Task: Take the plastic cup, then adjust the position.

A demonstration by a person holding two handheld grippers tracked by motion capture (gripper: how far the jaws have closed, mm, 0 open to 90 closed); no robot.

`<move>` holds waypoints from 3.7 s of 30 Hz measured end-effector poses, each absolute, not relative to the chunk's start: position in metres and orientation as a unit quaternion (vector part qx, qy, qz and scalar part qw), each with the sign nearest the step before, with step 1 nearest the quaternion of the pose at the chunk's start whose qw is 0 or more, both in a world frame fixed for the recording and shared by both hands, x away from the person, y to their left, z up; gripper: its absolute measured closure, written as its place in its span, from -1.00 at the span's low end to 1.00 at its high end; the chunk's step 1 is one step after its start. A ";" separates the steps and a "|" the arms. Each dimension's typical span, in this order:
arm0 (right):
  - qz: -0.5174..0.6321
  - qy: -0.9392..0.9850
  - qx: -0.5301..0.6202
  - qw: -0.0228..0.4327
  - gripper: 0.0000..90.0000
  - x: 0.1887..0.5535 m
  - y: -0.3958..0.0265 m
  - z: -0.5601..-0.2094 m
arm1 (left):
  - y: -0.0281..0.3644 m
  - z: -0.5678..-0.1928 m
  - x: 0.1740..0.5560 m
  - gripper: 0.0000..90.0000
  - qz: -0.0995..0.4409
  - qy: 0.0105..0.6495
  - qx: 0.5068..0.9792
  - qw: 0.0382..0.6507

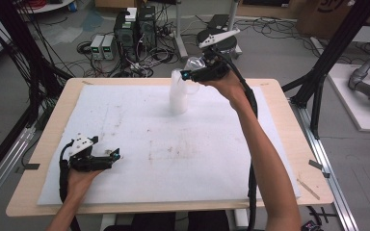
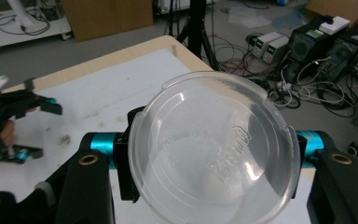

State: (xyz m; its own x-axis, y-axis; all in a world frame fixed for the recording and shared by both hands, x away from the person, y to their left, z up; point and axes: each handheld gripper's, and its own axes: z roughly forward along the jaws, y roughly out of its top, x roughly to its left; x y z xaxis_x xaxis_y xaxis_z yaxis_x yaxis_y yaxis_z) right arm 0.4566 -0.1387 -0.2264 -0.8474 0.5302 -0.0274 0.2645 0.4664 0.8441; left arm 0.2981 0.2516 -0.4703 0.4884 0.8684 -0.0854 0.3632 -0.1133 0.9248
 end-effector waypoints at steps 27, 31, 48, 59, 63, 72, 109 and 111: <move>0.524 0.836 0.136 0.092 -0.07 0.350 -0.172 -0.287 | 0.252 -0.470 0.299 -0.96 0.251 0.436 0.704 0.501; 0.529 0.836 0.126 0.079 -0.07 0.341 -0.170 -0.298 | 0.251 -0.470 0.298 -0.96 0.251 0.434 0.706 0.500; 0.567 0.814 0.111 0.054 -0.07 0.318 -0.171 -0.328 | 0.251 -0.470 0.297 -0.96 0.255 0.428 0.706 0.503; 0.575 0.810 0.105 0.054 -0.07 0.321 -0.170 -0.329 | 0.251 -0.470 0.295 -0.96 0.262 0.425 0.703 0.507; 0.575 0.809 0.107 0.053 -0.07 0.322 -0.171 -0.329 | 0.250 -0.466 0.292 -0.96 0.266 0.399 0.708 0.519; 0.582 0.805 0.103 0.047 -0.06 0.324 -0.173 -0.328 | 0.247 -0.437 0.289 -0.96 0.227 0.314 0.726 0.568; 0.619 0.781 0.085 0.009 -0.06 0.328 -0.167 -0.333 | 0.109 -0.383 0.322 -0.96 0.049 0.087 0.729 0.677; 0.621 0.780 0.085 0.005 -0.06 0.328 -0.166 -0.333 | 0.103 -0.384 0.322 -0.96 0.045 0.086 0.730 0.677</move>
